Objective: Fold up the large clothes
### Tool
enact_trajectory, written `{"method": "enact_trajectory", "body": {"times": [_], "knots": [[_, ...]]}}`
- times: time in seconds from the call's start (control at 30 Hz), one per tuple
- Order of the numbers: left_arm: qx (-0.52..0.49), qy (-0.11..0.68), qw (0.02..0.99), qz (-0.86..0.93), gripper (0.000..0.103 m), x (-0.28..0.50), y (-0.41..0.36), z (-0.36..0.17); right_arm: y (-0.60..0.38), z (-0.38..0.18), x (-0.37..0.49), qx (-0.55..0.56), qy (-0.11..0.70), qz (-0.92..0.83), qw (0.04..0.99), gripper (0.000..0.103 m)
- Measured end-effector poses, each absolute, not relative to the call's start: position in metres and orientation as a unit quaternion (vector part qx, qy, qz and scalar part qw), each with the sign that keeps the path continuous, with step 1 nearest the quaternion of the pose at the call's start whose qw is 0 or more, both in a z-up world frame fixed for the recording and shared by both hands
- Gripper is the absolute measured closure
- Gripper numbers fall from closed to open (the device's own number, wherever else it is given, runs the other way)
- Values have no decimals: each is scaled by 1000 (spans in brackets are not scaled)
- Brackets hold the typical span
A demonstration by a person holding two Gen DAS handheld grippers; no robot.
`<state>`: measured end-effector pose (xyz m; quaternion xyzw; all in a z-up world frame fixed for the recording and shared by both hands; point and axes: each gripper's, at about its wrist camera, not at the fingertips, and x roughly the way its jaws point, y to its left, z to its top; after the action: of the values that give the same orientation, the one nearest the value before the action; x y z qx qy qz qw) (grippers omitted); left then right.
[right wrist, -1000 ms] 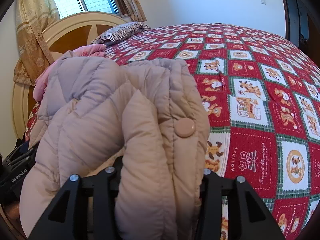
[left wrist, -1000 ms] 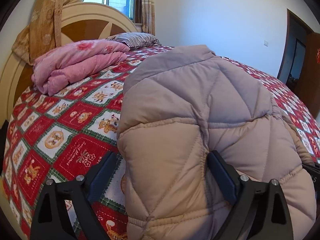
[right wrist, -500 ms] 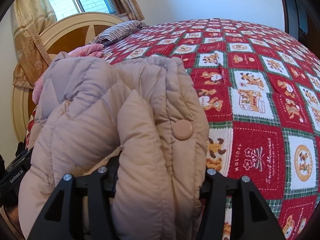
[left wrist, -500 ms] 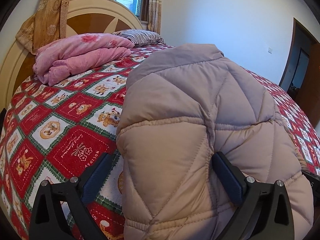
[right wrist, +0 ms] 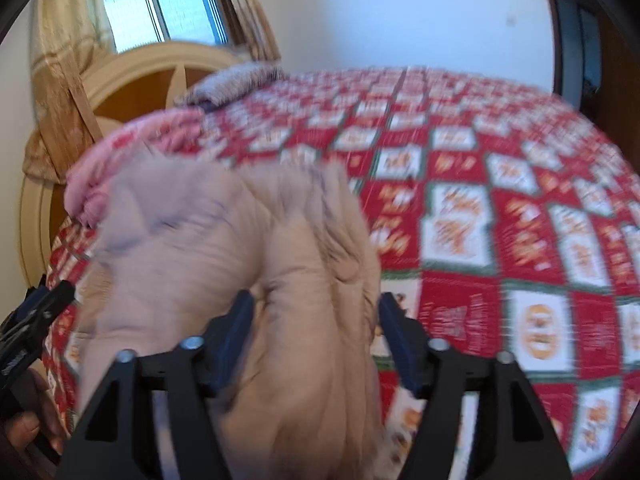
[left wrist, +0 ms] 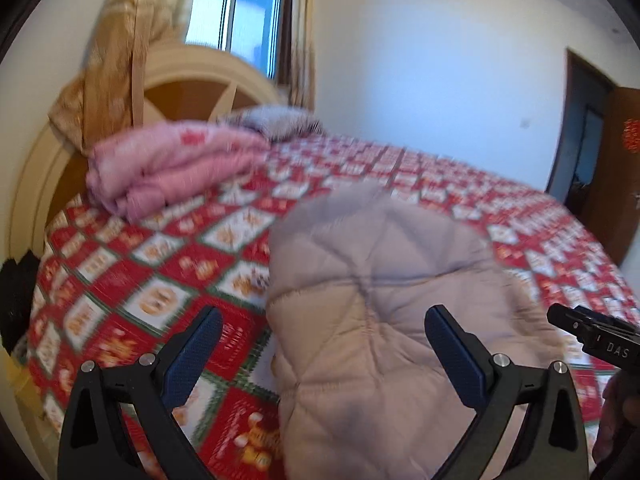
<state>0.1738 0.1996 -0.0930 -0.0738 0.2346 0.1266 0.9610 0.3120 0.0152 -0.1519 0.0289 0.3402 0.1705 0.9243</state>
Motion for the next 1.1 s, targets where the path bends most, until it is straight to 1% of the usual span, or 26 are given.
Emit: {"method": "enact_trajectory", "body": {"times": [0.03,0.1,0.2,0.3,0.4,0.8,0.93,1.1], "knots": [[-72,225,963,128,2,161,197,-83,11,-136,291,22,317,173,932,19],[-70,203,969,122,2,134,194,-65,6,-113,256,0,284,174,943,19],[-61,175,974,126,2,101,189,-44,4,-91,219,-14,257,177,950,18],[-59,159,978,120,2,86,187,-28,1,-73,183,-7,223,188,957,12],[-55,150,980,120,2,80,183,-21,2,-64,167,-5,199,188,962,12],[-58,142,982,105,2,73,181,-17,13,-58,151,-17,189,204,960,11],[-60,145,982,105,2,73,183,-18,15,-58,146,-24,183,207,961,8],[-60,145,982,104,2,74,183,-19,16,-57,144,-24,181,208,961,8]]}}
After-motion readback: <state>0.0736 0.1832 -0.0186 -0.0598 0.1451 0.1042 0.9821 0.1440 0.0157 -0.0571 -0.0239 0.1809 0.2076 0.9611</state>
